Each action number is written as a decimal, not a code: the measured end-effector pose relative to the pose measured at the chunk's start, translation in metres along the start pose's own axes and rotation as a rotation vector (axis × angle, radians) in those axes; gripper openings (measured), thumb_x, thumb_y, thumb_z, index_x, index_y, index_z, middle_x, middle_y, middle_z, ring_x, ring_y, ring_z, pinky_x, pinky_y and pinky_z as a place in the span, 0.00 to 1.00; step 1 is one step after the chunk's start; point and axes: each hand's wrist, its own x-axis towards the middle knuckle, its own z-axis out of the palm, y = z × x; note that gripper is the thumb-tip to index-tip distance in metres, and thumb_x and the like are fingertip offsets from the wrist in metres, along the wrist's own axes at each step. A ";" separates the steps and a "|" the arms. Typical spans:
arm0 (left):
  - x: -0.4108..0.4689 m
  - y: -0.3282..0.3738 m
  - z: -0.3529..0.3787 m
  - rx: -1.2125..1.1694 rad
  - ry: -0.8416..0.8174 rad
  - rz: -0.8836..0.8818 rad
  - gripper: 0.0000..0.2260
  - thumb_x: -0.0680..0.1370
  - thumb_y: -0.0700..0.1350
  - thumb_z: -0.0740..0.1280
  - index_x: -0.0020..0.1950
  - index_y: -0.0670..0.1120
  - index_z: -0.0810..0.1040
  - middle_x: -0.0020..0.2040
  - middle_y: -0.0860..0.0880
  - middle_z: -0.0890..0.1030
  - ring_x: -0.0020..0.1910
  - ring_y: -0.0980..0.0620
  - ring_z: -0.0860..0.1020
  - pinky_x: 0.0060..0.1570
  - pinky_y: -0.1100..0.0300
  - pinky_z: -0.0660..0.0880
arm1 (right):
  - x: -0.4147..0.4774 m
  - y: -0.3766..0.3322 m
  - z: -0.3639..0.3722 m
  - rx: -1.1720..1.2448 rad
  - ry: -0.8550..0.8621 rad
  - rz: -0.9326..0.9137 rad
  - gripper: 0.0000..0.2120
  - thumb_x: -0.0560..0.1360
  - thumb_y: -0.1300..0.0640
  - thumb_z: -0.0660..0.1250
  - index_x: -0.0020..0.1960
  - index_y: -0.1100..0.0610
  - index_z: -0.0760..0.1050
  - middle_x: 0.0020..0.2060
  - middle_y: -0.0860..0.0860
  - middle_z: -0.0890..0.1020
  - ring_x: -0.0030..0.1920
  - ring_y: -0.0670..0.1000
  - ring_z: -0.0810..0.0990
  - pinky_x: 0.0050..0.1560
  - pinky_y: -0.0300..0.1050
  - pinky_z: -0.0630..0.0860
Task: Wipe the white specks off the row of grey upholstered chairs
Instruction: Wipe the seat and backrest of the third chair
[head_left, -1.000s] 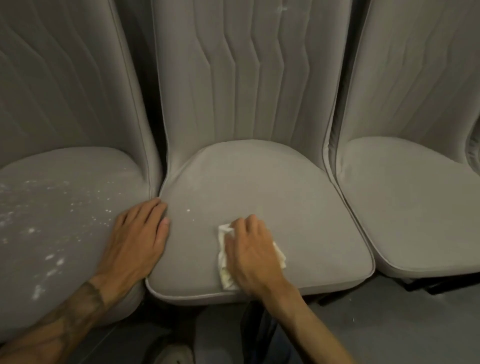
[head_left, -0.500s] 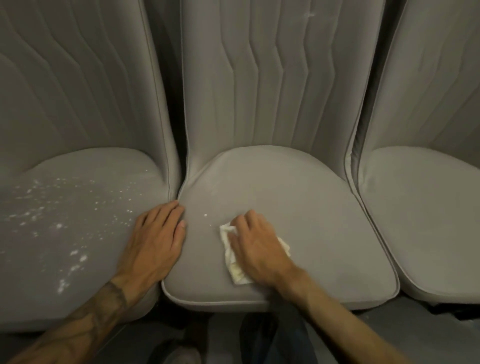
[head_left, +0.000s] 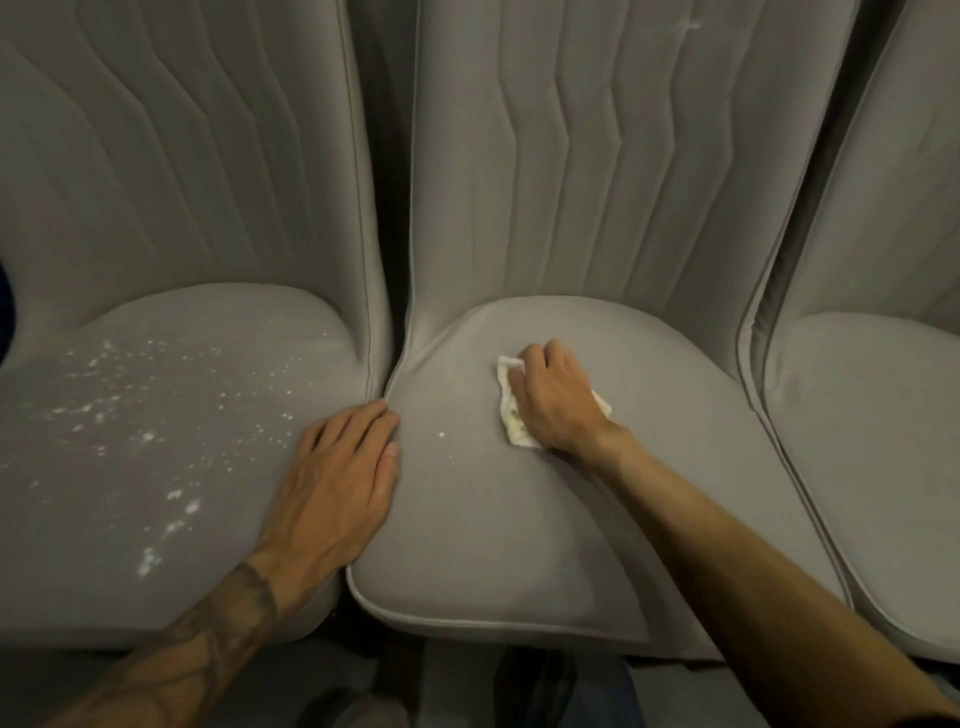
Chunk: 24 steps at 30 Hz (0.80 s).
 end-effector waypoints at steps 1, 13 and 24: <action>0.000 0.000 0.000 -0.003 0.006 0.005 0.21 0.85 0.49 0.54 0.70 0.41 0.78 0.69 0.43 0.79 0.65 0.43 0.78 0.66 0.46 0.72 | 0.013 -0.002 0.002 -0.066 -0.006 0.044 0.15 0.84 0.52 0.50 0.61 0.60 0.68 0.59 0.60 0.73 0.59 0.60 0.72 0.58 0.54 0.65; 0.000 -0.001 0.000 -0.022 0.001 -0.005 0.21 0.86 0.49 0.52 0.70 0.43 0.78 0.68 0.44 0.79 0.65 0.46 0.78 0.66 0.48 0.72 | 0.066 -0.032 0.012 -0.018 -0.033 -0.061 0.15 0.84 0.53 0.51 0.61 0.63 0.68 0.60 0.62 0.73 0.59 0.62 0.71 0.58 0.55 0.64; -0.001 -0.002 -0.005 -0.082 -0.071 -0.056 0.24 0.81 0.44 0.51 0.67 0.37 0.79 0.68 0.38 0.80 0.64 0.39 0.80 0.67 0.43 0.74 | 0.029 -0.070 0.007 -0.026 -0.104 -0.309 0.17 0.85 0.50 0.48 0.62 0.60 0.68 0.60 0.59 0.72 0.58 0.59 0.71 0.61 0.55 0.66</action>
